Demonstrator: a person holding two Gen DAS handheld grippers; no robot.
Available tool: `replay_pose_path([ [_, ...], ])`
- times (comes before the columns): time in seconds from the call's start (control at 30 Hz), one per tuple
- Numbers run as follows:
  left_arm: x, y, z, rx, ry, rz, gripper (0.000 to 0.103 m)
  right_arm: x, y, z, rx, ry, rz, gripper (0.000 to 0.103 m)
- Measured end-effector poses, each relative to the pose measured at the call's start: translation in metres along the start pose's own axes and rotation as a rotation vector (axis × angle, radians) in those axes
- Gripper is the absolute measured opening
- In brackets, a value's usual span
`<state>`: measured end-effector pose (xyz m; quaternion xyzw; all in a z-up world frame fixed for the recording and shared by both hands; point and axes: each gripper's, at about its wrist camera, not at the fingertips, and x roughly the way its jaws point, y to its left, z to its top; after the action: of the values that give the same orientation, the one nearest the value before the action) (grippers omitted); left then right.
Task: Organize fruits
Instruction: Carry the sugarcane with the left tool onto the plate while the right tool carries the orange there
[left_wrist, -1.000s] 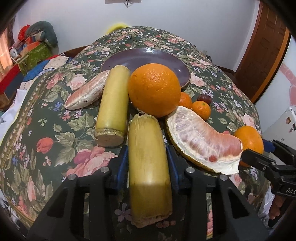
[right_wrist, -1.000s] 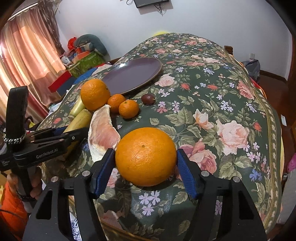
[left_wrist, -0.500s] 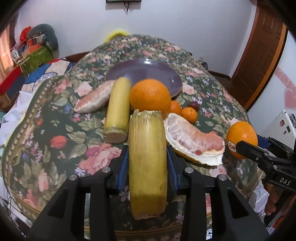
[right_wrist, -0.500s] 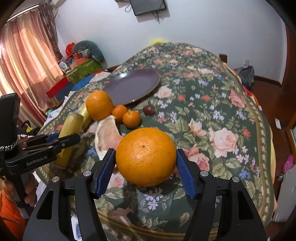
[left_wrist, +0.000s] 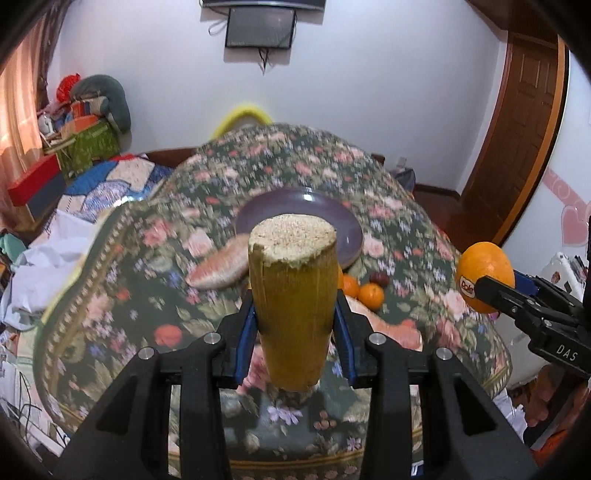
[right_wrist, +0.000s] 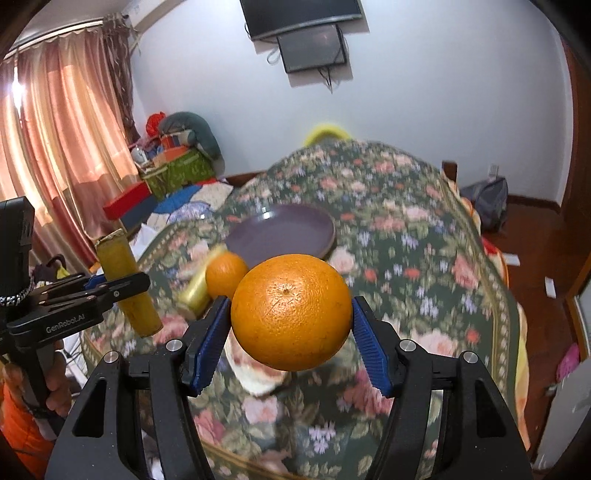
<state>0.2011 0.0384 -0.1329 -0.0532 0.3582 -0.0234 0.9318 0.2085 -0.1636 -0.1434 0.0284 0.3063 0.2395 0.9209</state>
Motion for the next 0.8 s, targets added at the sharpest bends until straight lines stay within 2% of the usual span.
replay_pose_path([
  [0.2, -0.008, 0.007, 0.019, -0.001, -0.054, 0.017, 0.038, -0.001, 0.013, 0.022, -0.045, -0.076, -0.001, 0.062],
  [0.47, -0.006, 0.011, 0.042, -0.004, -0.101, 0.019, 0.038, 0.008, 0.020, 0.046, -0.066, -0.134, 0.015, 0.062],
  [0.8, 0.023, 0.017, 0.064, 0.005, -0.093, 0.022, 0.038, 0.034, 0.014, 0.064, -0.065, -0.152, 0.000, 0.062],
])
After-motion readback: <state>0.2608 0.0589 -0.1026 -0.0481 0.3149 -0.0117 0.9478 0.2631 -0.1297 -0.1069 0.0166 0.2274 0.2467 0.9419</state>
